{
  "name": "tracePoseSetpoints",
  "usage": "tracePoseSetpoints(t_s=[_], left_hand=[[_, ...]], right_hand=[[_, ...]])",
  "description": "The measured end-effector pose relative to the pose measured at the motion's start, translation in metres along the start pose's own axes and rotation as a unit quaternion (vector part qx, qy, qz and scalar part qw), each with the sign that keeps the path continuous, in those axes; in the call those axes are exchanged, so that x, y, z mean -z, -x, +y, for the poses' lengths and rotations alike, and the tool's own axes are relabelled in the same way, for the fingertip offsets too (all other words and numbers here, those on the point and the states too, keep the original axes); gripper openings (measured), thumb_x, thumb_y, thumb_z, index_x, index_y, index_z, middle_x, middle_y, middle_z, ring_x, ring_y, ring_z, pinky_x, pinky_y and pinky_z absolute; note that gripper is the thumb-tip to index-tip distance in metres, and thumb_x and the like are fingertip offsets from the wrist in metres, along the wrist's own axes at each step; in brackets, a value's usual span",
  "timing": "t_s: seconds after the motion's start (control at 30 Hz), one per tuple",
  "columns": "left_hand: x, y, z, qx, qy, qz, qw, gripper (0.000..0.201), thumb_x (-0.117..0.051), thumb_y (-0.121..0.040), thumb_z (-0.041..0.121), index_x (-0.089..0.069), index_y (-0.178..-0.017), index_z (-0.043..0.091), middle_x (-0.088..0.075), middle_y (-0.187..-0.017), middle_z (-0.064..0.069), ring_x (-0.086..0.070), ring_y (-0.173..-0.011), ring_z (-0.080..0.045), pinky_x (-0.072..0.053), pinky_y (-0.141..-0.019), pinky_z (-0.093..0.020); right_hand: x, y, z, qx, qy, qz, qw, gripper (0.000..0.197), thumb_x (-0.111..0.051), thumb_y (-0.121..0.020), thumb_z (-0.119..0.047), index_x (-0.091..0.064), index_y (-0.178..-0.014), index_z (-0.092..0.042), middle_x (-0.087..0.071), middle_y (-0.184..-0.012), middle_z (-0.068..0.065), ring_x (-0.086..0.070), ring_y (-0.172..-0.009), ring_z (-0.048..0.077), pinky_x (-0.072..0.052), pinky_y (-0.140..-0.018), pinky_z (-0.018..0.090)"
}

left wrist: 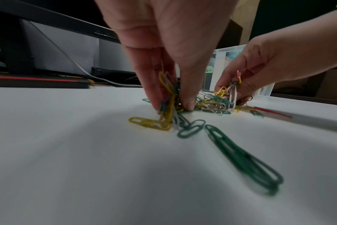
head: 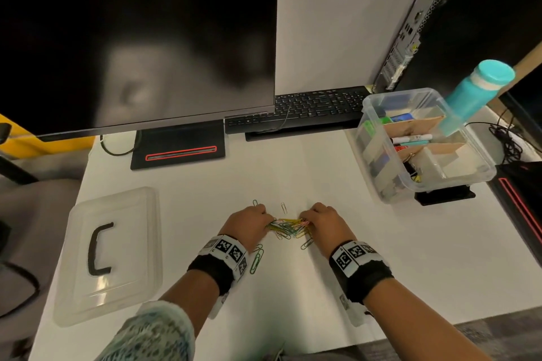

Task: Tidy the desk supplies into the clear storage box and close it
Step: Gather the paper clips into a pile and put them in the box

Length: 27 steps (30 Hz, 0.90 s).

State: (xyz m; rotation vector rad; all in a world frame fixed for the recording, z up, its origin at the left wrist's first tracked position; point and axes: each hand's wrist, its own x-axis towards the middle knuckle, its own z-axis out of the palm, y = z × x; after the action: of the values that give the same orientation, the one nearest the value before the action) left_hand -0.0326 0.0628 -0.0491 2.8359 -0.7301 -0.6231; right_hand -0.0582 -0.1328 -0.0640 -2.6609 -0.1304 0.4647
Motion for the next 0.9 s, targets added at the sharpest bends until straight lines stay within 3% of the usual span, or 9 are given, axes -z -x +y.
tracePoseSetpoints(t_s=[0.13,0.23,0.33,0.43,0.5,0.63,0.8,0.9], left_hand=[[-0.005,0.005,-0.005,0.006,0.05,0.031,0.998,0.032,-0.043,-0.098,0.028,-0.06,-0.123,0.019,-0.058,-0.112,-0.006,-0.058,-0.102,-0.023,-0.047,-0.079,-0.03],[-0.007,0.01,-0.008,0.01,0.098,0.074,0.992,0.028,-0.05,-0.096,0.025,-0.064,-0.119,0.02,-0.064,-0.108,-0.005,-0.061,-0.099,-0.024,-0.041,-0.076,-0.024],[-0.003,0.013,-0.008,0.017,0.118,0.098,0.988,0.027,-0.051,-0.095,0.026,-0.066,-0.117,0.023,-0.066,-0.108,-0.003,-0.061,-0.099,-0.02,-0.044,-0.081,-0.024],[0.004,0.015,-0.007,0.035,0.139,0.106,0.984,0.027,-0.051,-0.094,0.029,-0.066,-0.117,0.025,-0.066,-0.107,0.0,-0.06,-0.1,-0.018,-0.045,-0.083,-0.025],[0.008,0.014,-0.006,0.039,0.159,0.117,0.98,0.026,-0.054,-0.093,0.028,-0.067,-0.115,0.024,-0.067,-0.105,-0.001,-0.061,-0.098,-0.019,-0.047,-0.084,-0.027],[0.013,0.009,-0.003,0.04,0.199,0.141,0.969,0.023,-0.06,-0.09,0.022,-0.069,-0.112,0.022,-0.069,-0.102,0.0,-0.062,-0.095,-0.016,-0.048,-0.086,-0.028],[0.018,-0.002,0.012,0.036,0.22,0.154,0.963,0.022,-0.062,-0.089,0.02,-0.07,-0.109,0.021,-0.069,-0.098,0.001,-0.061,-0.089,-0.013,-0.047,-0.083,-0.025],[0.019,-0.008,0.02,0.028,0.228,0.158,0.96,0.021,-0.064,-0.088,0.019,-0.072,-0.107,0.021,-0.07,-0.096,0.001,-0.062,-0.089,-0.013,-0.048,-0.083,-0.024]], right_hand=[[0.012,0.003,0.003,-0.028,-0.119,0.019,0.992,0.032,-0.053,-0.084,0.001,-0.074,-0.103,-0.016,-0.065,-0.097,0.013,-0.061,-0.092,0.028,-0.047,-0.08,0.029],[0.019,0.003,0.009,-0.059,-0.15,0.019,0.987,0.028,-0.056,-0.085,0.002,-0.073,-0.104,-0.011,-0.068,-0.104,0.011,-0.062,-0.097,0.024,-0.039,-0.078,0.015],[0.024,0.004,0.013,-0.076,-0.172,0.02,0.982,0.025,-0.057,-0.087,-0.001,-0.071,-0.106,-0.01,-0.07,-0.107,0.008,-0.06,-0.092,0.016,-0.033,-0.072,0.008],[0.032,0.007,0.014,-0.083,-0.196,0.017,0.977,0.022,-0.059,-0.089,-0.006,-0.071,-0.107,-0.01,-0.071,-0.104,0.007,-0.056,-0.085,0.011,-0.038,-0.075,0.011],[0.042,0.013,0.014,-0.081,-0.226,0.013,0.971,0.021,-0.059,-0.088,-0.004,-0.072,-0.104,-0.009,-0.071,-0.097,0.007,-0.06,-0.083,0.014,-0.048,-0.081,0.02],[0.072,0.025,0.017,-0.056,-0.285,0.037,0.956,0.018,-0.06,-0.088,-0.002,-0.072,-0.1,-0.007,-0.071,-0.091,0.007,-0.065,-0.081,0.018,-0.056,-0.081,0.025],[0.133,0.046,0.03,-0.05,-0.374,0.099,0.921,0.015,-0.06,-0.089,-0.005,-0.07,-0.1,-0.008,-0.067,-0.09,0.005,-0.063,-0.076,0.01,-0.054,-0.068,0.011],[0.174,0.056,0.06,-0.085,-0.36,0.169,0.913,0.014,-0.061,-0.09,-0.009,-0.07,-0.098,-0.016,-0.068,-0.086,0.004,-0.064,-0.071,0.005,-0.054,-0.058,0.015]])
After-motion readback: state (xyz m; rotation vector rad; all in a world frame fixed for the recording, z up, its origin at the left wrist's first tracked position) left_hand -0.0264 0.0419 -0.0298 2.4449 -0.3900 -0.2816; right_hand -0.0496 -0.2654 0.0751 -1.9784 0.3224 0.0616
